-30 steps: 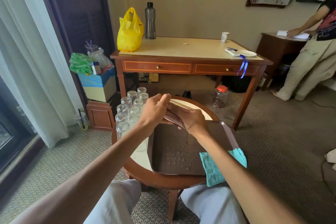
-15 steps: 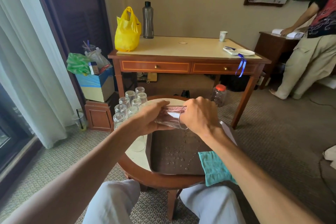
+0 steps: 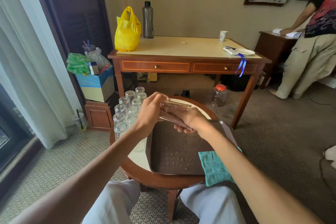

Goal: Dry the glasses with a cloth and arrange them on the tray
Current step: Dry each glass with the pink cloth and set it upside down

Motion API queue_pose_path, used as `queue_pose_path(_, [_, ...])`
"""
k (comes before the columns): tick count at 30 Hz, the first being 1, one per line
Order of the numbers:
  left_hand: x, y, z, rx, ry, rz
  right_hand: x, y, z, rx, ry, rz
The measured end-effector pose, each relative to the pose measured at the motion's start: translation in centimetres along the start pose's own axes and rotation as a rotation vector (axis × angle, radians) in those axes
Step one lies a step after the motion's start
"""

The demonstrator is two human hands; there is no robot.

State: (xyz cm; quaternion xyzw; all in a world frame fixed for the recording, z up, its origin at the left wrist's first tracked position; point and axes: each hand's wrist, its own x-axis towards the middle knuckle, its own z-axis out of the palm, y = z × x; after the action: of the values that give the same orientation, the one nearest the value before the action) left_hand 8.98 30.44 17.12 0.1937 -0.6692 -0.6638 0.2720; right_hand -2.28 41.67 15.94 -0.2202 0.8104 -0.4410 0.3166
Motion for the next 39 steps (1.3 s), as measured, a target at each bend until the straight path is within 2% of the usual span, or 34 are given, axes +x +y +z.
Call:
queue_pose_path(2, [-0.2,1.0,-0.1,-0.153,-0.043,-0.167,-0.1,-0.4,-0.2,-0.236,0.225,-0.235])
queue_pose_path(5, [-0.1,1.9,0.0,-0.140,-0.101,-0.326,-1.4,-0.8,-1.3,-0.733,0.616,-0.677])
queue_pose_path(7, [0.0,2.1,0.1,-0.091,-0.089,-0.356,-1.3,-0.7,-1.7,-0.798,0.675,-0.780])
queue_pose_path(9, [0.1,2.3,0.1,0.006,-0.059,-0.288,0.3,0.0,-1.4,-0.720,0.610,-0.708])
queue_pose_path(11, [0.3,2.4,0.2,0.124,-0.006,-0.138,1.7,0.5,-0.4,-0.496,0.449,-0.483])
queue_pose_path(14, [0.6,1.9,-0.1,0.439,0.100,0.219,1.2,0.4,0.1,0.137,-0.086,0.027])
queue_pose_path(15, [0.5,1.7,-0.1,0.491,0.105,0.302,0.5,0.6,0.0,0.271,-0.262,0.136])
queue_pose_path(16, [0.4,1.4,-0.1,0.514,0.099,0.353,0.1,0.8,0.0,0.349,-0.369,0.194])
queue_pose_path(17, [0.3,1.2,-0.1,0.516,0.085,0.374,-0.2,0.8,-0.1,0.365,-0.404,0.211])
queue_pose_path(19, [0.3,0.9,-0.3,0.442,0.043,0.311,-0.2,0.4,-0.2,0.215,-0.260,0.155])
queue_pose_path(21, [0.4,1.1,-0.5,0.214,-0.030,0.075,-0.7,-0.7,-0.2,-0.080,0.040,-0.026])
queue_pose_path(24, [0.4,1.8,-0.5,-0.143,-0.077,-0.397,-1.4,-1.3,-0.8,-0.590,0.503,-0.505])
queue_pose_path(26, [0.4,1.9,-0.4,-0.125,-0.050,-0.489,-1.7,-1.1,-1.0,-0.750,0.606,-0.726])
queue_pose_path(28, [0.2,2.1,-0.1,-0.065,-0.027,-0.438,-0.9,-0.7,-0.9,-0.762,0.613,-0.713])
queue_pose_path(30, [0.2,2.3,0.0,0.019,-0.006,-0.296,0.2,-0.3,-0.3,-0.626,0.536,-0.493])
queue_pose_path(33, [0.5,1.4,-0.4,0.302,0.061,0.043,-0.1,-0.5,0.5,-0.055,0.067,-0.011])
queue_pose_path(35, [0.3,0.8,-0.6,0.411,0.079,0.208,-0.7,-0.5,0.7,0.066,-0.144,0.126])
queue_pose_path(37, [0.1,0.3,-0.7,0.375,0.049,0.239,-0.9,-0.5,0.6,0.087,-0.115,0.133])
queue_pose_path(39, [0.0,0.3,-0.9,0.159,-0.039,0.079,-0.9,-0.4,0.3,-0.074,0.115,-0.059])
